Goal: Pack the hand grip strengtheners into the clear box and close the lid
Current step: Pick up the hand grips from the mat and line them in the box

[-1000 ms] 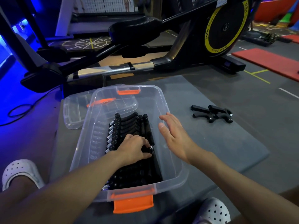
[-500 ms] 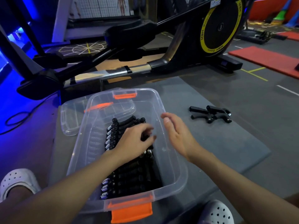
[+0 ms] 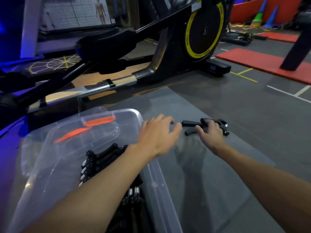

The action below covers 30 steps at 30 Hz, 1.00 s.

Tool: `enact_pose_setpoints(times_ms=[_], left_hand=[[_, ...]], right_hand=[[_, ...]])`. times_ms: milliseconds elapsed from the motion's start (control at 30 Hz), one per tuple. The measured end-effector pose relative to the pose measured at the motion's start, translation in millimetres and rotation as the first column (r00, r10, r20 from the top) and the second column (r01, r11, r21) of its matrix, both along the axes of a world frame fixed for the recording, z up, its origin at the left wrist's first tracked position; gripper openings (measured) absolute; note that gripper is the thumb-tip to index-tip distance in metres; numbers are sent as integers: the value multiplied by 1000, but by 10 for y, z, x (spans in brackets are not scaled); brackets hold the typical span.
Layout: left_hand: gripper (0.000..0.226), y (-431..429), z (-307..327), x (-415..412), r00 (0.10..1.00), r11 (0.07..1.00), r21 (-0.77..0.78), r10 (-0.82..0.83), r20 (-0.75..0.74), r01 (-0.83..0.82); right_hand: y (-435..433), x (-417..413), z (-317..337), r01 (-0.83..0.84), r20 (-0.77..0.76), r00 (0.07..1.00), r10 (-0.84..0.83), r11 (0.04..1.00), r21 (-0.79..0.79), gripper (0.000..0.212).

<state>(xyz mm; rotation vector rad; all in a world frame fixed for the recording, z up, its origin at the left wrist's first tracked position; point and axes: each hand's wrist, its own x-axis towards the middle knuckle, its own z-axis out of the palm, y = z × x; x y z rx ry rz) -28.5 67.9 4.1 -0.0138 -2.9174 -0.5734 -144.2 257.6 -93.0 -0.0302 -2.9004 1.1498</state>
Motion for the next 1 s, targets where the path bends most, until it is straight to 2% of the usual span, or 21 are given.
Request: enact_pose_setpoints(times_ms=[100,200,300,600,733,1000], left_hand=[[66,9,-144,-3,1000,992,-123,-6,13,8],[73,5,-149,-2,1000,989,-147,-5,27,9],[75,22,-144,13,999,985,-172,-14,46,21],[71,38,-157,42,998,982,-190,-6,58,17],[71,51,-149,47,998,979,-204,0,57,12],[67,57,-158,49,998,979,-204,9,57,3]], right_hand=[[168,-256,-151,-2,-19,1000,3,997,73,74],[267,-488,-284,-18,18,1000,15,990,140,92],[285,-695,-406,-56,69,996,47,990,128,97],[106,-954,-600,-103,126,990,65,941,322,89],[5,-913,-662,-182,167,979,114,857,483,80],[-33,-741,-692,-250,189,967,174,799,546,80]])
